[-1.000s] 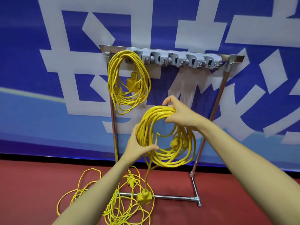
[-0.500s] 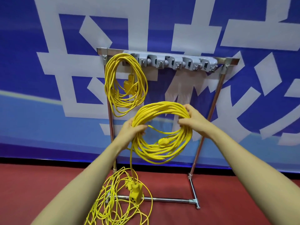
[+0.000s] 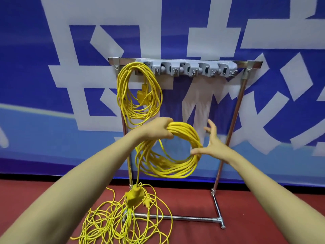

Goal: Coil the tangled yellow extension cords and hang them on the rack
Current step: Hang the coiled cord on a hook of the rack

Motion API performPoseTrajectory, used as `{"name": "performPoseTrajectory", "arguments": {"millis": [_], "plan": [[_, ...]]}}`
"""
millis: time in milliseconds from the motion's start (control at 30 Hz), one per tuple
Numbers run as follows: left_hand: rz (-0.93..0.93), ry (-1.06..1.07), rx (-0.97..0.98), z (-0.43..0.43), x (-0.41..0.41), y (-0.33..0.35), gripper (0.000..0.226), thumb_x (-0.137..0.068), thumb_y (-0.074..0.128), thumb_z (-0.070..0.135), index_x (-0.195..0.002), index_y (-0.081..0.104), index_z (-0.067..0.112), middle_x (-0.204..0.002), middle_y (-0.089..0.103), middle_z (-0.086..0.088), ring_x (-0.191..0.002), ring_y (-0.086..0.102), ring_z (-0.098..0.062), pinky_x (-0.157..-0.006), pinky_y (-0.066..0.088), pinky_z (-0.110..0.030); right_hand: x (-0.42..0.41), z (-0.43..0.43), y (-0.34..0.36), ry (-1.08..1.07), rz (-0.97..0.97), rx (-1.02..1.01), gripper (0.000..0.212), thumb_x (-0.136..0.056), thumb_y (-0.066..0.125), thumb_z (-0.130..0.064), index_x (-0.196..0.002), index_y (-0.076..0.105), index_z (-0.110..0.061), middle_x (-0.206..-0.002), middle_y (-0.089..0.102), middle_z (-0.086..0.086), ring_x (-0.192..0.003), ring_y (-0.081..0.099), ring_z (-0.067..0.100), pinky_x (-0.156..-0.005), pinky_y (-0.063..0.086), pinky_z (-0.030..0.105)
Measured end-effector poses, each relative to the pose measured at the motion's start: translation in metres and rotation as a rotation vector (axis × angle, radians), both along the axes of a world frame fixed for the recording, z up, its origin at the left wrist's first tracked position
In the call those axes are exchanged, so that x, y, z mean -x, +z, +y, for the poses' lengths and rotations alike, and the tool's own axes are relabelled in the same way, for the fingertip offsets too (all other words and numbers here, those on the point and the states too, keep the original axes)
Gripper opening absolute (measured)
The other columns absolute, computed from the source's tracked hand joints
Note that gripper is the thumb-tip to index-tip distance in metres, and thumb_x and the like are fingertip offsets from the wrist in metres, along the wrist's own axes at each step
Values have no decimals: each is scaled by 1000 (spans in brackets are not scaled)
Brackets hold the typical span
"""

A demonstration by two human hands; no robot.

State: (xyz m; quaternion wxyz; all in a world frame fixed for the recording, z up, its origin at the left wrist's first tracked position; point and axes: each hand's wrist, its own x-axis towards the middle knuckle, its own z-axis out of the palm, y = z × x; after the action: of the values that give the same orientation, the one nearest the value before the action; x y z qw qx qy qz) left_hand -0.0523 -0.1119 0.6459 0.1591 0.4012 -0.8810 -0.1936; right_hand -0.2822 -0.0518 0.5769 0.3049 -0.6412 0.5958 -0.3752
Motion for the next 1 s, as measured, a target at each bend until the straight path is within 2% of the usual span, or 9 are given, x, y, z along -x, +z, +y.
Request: {"name": "performPoseTrajectory", "arguments": {"millis": [67,133,267,467,600,667,800,900,1000], "plan": [[-187,-31,47,4,7,0,19,-79,69,13,-89,53,8,-81,55,-4,-73,50,-19,-62,37,-32,-11,0,26,105,194,154,126,-59,89,-30,-148,0,-28,-140,30,-2,-132,28,8,-103,26,24],[-257,-39,43,6,9,-3,24,-81,69,13,-94,49,12,-83,54,-4,-77,50,-20,-62,33,-30,-33,-4,42,232,372,127,115,-63,86,-31,-146,7,-27,-125,52,-1,-114,50,11,-94,39,25],[-75,-35,-41,10,0,-7,49,-78,73,5,-104,32,10,-73,48,-2,-67,48,-20,-56,35,-31,-65,-15,37,224,440,89,84,-69,78,-23,-132,23,-22,-91,64,11,-78,61,24,-69,49,40],[132,-43,-90,9,-16,-6,57,-69,79,14,-105,36,16,-75,58,-20,-61,54,-18,-57,46,-42,-61,-13,52,283,195,124,62,-71,69,-9,-119,36,-27,-81,59,7,-64,50,14,-58,41,32],[118,-58,-136,9,-29,-13,49,-72,79,11,-103,42,21,-78,64,-8,-60,56,-10,-61,50,-33,-54,-6,65,310,169,120,53,-73,67,-1,-113,41,-24,-71,53,1,-60,46,12,-56,36,32],[145,-43,-130,10,-34,-20,48,-71,80,13,-104,46,18,-82,66,-11,-63,58,-13,-65,52,-38,-50,-5,70,314,169,129,50,-73,67,-2,-109,44,-26,-71,54,5,-61,46,15,-56,37,34],[102,-10,-47,7,-42,-27,59,-64,82,43,-112,55,22,-82,69,4,-73,63,-11,-76,54,-40,-44,-4,74,285,130,162,45,-70,67,0,-100,50,-29,-75,57,16,-62,47,18,-58,40,36],[239,22,-75,9,-46,-31,60,-60,80,53,-108,55,26,-86,70,4,-79,67,-16,-80,55,-44,-41,-2,77,256,46,170,44,-72,66,8,-102,51,-21,-69,55,8,-59,48,13,-57,41,28],[457,50,-130,9,-44,-36,53,-65,87,35,-105,54,24,-84,72,-7,-79,70,-28,-81,56,-49,-35,-2,78,202,-45,185,44,-72,66,12,-105,52,-13,-72,59,4,-58,50,10,-55,44,20]]}}
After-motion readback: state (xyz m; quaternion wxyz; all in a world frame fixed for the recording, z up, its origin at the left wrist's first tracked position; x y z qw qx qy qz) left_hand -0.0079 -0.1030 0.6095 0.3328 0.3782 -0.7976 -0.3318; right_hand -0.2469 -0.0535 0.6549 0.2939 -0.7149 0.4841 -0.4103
